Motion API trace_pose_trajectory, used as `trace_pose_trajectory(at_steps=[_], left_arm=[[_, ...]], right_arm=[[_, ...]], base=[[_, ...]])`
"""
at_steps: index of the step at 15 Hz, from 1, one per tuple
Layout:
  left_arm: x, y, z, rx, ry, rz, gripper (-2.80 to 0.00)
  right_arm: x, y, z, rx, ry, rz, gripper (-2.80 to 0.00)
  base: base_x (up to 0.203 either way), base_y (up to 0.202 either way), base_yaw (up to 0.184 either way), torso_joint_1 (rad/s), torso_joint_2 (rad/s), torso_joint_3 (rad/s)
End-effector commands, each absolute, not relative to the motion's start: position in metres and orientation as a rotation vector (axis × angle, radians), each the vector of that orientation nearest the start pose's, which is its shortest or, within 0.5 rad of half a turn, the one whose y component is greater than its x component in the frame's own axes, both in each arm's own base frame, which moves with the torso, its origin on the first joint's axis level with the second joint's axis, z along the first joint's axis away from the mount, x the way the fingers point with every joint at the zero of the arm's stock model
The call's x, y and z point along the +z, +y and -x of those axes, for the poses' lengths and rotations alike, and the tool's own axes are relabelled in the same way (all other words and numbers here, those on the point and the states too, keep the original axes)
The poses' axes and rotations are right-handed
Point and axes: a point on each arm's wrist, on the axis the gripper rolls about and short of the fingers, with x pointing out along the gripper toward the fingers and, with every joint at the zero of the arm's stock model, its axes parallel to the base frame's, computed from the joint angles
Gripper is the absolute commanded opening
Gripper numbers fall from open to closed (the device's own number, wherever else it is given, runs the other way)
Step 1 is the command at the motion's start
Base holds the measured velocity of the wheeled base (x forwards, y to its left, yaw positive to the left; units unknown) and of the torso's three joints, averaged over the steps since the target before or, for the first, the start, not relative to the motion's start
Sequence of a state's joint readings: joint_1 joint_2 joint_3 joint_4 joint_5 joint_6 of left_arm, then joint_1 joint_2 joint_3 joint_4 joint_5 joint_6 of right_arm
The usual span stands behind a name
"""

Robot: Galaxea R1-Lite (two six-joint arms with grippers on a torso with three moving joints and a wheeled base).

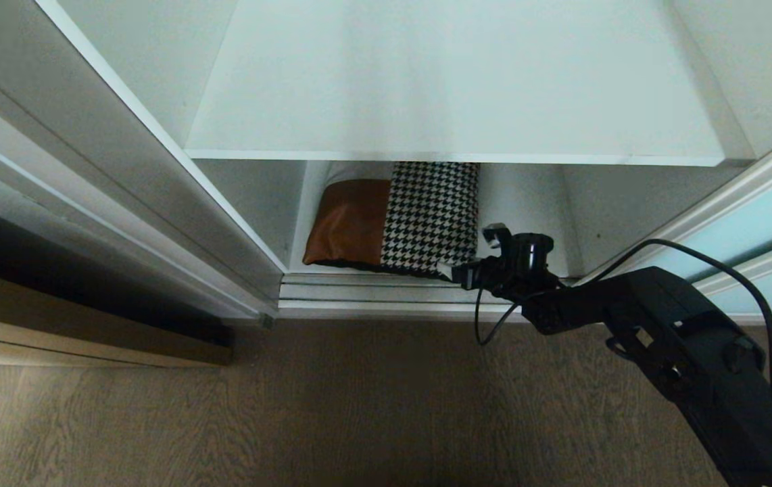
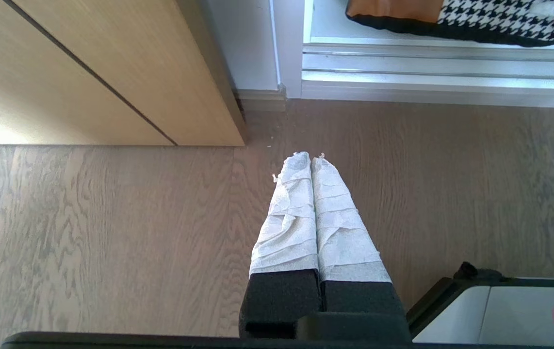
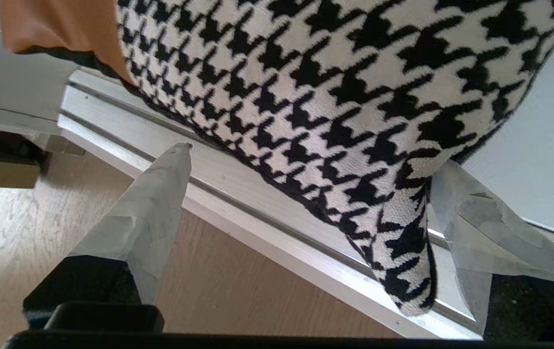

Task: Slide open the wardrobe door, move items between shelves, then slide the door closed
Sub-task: Place the pillow on the higher shelf

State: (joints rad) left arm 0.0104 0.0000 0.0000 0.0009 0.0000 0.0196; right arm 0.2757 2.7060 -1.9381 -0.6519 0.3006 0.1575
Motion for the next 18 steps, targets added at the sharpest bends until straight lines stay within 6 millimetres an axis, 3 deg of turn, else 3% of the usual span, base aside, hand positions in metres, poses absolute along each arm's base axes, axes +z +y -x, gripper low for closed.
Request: trace_pose_trajectory(at_steps=[1, 5, 11, 16, 17, 18], left_arm=[[0.076, 0.0, 0.023, 0.011, 0.002, -0.02, -2.8], [0.075, 0.0, 0.023, 0.011, 0.003, -0.02, -2.8], [0.075, 0.0, 0.023, 0.011, 0.003, -0.02, -2.8], [0.076, 0.0, 0.023, 0.011, 0.002, -0.02, -2.8], [0.075, 0.0, 0.023, 0.011, 0.002, -0.02, -2.8], [0.075, 0.0, 0.023, 0.011, 0.003, -0.02, -2.8]], right_arm=[[0.044, 0.151, -0.53, 0.552, 0.168, -0.154, 0.0], [0.04, 0.131, -0.535, 0.509, 0.202, -0.143, 0.0], [0.02, 0.134, -0.535, 0.519, 0.234, -0.141, 0.0], [0.018, 0.138, -0.535, 0.528, 0.24, -0.139, 0.0], [0.02, 0.138, -0.535, 0.531, 0.24, -0.14, -2.8], [0.022, 0.138, -0.534, 0.534, 0.238, -0.141, -2.8]], base=[[0.0, 0.0, 0.0, 0.0, 0.0, 0.0], [0.0, 0.0, 0.0, 0.0, 0.0, 0.0], [0.0, 0.0, 0.0, 0.0, 0.0, 0.0], [0.0, 0.0, 0.0, 0.0, 0.0, 0.0], [0.0, 0.0, 0.0, 0.0, 0.0, 0.0], [0.0, 0.0, 0.0, 0.0, 0.0, 0.0]])
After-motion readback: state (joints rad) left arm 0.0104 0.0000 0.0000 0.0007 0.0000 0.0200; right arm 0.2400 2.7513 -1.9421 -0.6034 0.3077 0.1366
